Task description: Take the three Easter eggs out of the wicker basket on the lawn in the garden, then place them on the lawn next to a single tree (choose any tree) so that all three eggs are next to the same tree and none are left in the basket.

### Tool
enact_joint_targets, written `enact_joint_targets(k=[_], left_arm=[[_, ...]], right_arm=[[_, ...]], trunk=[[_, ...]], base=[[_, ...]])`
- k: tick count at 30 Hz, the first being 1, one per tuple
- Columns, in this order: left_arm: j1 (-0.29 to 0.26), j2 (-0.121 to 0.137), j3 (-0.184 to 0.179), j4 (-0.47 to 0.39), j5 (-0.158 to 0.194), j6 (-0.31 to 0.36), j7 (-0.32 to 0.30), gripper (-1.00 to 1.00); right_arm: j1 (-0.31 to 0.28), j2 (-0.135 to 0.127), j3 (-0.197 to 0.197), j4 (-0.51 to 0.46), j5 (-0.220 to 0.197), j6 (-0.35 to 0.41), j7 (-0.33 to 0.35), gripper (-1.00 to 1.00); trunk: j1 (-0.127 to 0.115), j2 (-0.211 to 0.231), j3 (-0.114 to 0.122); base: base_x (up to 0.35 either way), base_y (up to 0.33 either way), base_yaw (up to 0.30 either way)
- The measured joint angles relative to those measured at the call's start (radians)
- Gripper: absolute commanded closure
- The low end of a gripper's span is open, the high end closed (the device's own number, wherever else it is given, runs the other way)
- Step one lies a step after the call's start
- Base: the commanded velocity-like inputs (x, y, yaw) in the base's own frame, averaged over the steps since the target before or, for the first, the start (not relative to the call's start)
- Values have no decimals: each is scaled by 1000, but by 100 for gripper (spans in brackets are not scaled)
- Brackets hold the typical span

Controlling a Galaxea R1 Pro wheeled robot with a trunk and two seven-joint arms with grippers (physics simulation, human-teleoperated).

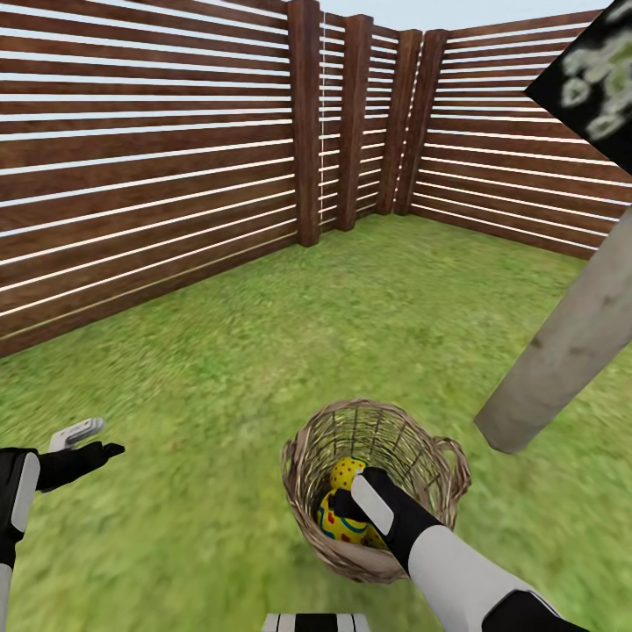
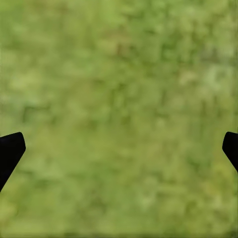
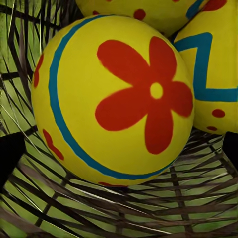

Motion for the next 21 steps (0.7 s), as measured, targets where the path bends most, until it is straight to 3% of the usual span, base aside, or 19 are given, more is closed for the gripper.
enact_joint_targets(k=[8, 21], left_arm=[[0, -2, 0, 0, 0, 0, 0, -100], [0, -2, 0, 0, 0, 0, 1, -100]], right_arm=[[0, 0, 6, 0, 1, -42, 5, -100], [0, 0, 8, 2, 2, -46, 7, -100]], trunk=[[0, 0, 0], [0, 0, 0]], base=[[0, 0, 0], [14, 28, 0]])
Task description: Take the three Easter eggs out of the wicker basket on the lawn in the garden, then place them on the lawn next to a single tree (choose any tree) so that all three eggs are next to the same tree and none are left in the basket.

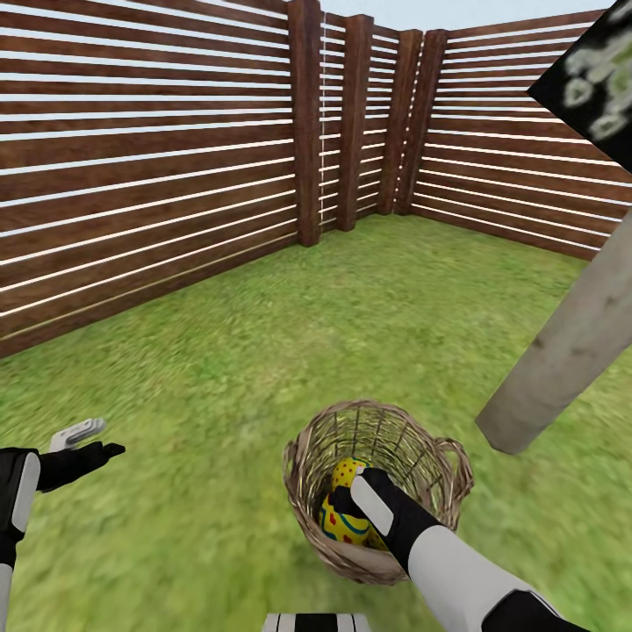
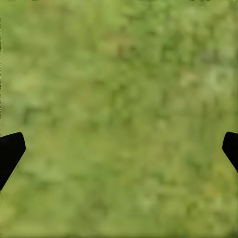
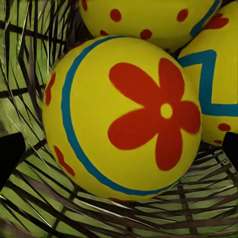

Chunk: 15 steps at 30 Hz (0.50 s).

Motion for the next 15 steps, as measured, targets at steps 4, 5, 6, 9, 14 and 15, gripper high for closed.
enact_joint_targets(k=[4, 5, 6, 9, 14, 15], left_arm=[[0, -2, 0, 0, 0, 0, 0, -100], [0, -3, 0, 0, 0, 0, 0, -100], [0, -3, 0, 0, 0, 0, 0, -100], [0, -10, 0, 0, 0, -1, 0, -100], [0, -15, 0, 0, 0, -2, 0, -100], [0, -15, 0, 0, 0, -2, 0, -100]], right_arm=[[0, 0, 0, 0, 0, -1, 5, -100], [0, 0, 0, 0, 0, -1, 6, -100], [0, 0, 0, 0, 0, -1, 6, -100], [0, 0, 0, 0, 0, -3, 6, -100], [0, 0, 0, 0, -1, -16, 6, -100], [0, 0, 0, 0, -1, -18, 6, -100]], trunk=[[0, 0, 0], [0, 0, 0], [0, 0, 0], [0, 0, 0], [0, 0, 0], [0, 0, 0]], base=[[48, 77, 0], [14, 22, 0], [9, 14, 0], [4, 6, 0], [0, 1, 0], [0, 0, 0]])
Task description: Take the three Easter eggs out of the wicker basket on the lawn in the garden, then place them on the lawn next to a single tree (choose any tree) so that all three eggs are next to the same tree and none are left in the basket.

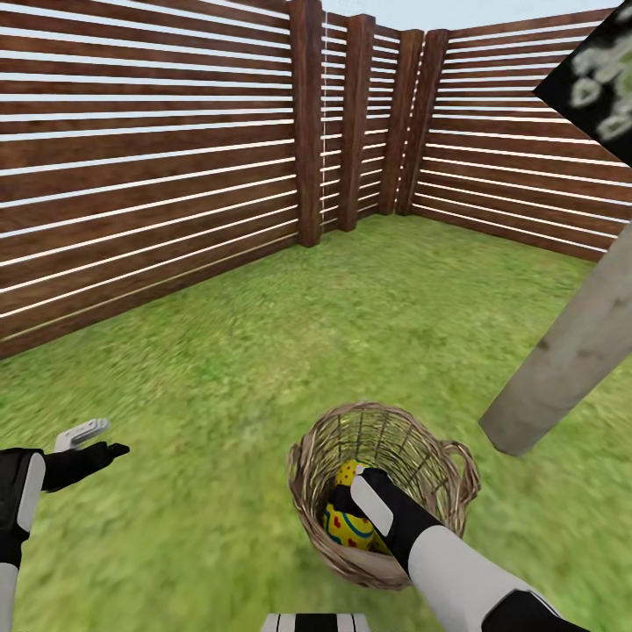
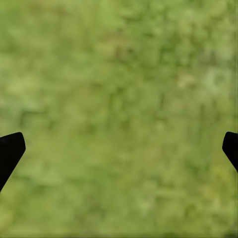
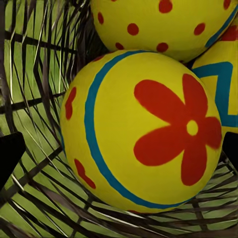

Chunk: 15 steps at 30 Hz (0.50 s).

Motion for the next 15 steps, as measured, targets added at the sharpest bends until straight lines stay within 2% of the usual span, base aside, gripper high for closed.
enact_joint_targets(k=[10, 15], left_arm=[[0, 0, -1, -1, 0, 0, 0, -100], [0, 0, 0, 0, 0, 0, 0, -100]], right_arm=[[0, 0, -1, 1, 7, -1, 0, -100], [0, 0, -1, 1, 2, -3, 0, -100]], trunk=[[4, -2, -35], [4, -2, -35]], base=[[0, 0, 0], [0, 0, 0]])
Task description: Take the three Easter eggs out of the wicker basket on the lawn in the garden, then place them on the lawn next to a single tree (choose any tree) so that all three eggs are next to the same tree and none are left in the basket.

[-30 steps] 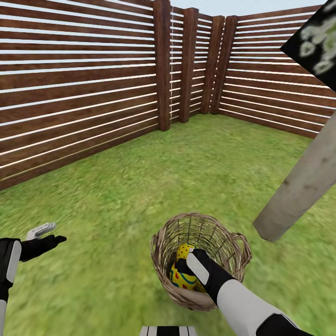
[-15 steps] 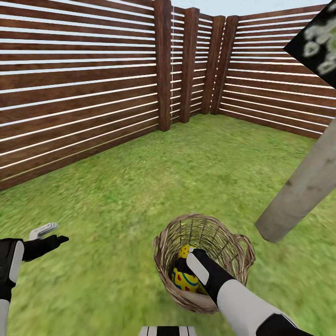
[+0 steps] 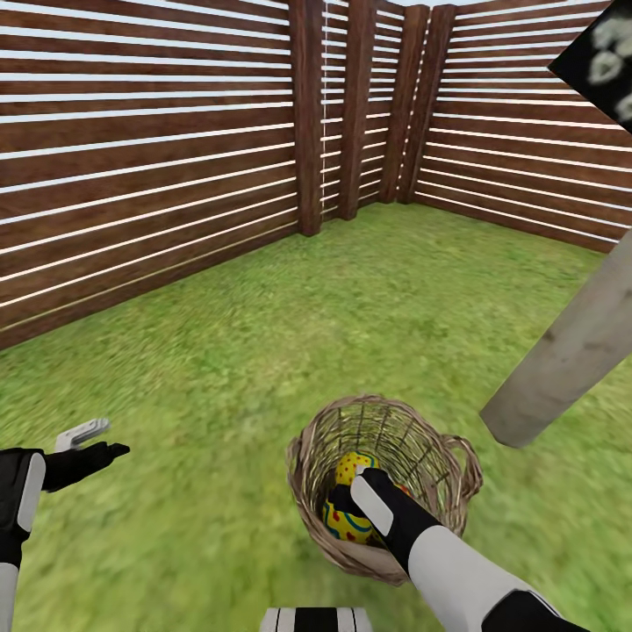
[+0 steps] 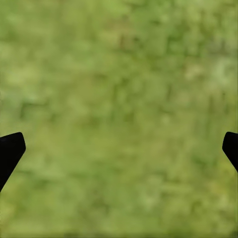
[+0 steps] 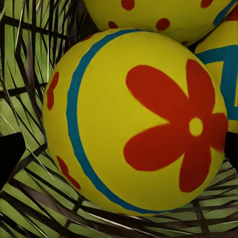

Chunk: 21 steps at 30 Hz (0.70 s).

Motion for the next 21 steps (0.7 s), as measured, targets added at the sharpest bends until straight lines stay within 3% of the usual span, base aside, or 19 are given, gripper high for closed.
enact_joint_targets(k=[21], left_arm=[[0, 0, 0, -1, 0, 0, 0, -100]], right_arm=[[0, 0, 0, 0, -1, 0, -1, -100]], trunk=[[1, 0, -8]], base=[[0, 0, 0]])
